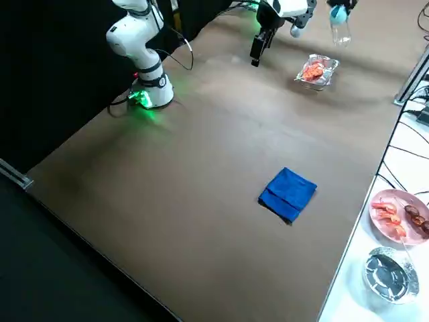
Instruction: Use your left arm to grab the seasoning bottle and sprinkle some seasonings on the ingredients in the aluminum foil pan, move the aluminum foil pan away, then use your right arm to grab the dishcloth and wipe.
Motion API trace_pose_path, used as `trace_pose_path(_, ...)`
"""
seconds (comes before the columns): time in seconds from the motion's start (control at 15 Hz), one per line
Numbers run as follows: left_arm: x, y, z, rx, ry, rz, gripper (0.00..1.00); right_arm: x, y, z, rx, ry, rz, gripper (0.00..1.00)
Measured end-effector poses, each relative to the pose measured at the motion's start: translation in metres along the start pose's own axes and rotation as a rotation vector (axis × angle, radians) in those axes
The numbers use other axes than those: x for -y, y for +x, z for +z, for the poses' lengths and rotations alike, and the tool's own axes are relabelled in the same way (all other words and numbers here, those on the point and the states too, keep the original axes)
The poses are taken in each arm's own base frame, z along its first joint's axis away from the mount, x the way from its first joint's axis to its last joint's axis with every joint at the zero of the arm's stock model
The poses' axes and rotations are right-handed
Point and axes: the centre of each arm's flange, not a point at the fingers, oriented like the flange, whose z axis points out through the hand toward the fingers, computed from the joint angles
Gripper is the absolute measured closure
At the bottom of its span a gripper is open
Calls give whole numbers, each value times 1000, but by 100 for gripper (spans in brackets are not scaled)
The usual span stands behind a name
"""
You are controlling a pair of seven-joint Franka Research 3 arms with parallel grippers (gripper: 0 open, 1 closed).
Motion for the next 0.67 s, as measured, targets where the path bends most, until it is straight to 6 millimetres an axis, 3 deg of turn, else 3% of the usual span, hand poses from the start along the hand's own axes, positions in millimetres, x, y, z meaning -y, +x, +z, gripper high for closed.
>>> trace_pose_path(0.33, -53, 119, -23, 250, 105, 18, 77, 0, 0, 0, 1, 0, 0, 0)
trace_pose_path(0.53, -73, 181, -11, 373, 165, 41, 77, 0, 0, 0, 1, 0, 0, 0)
trace_pose_path(0.67, -81, 205, 0, 419, 184, 37, 77, 0, 0, 0, 1, 0, 0, 0)
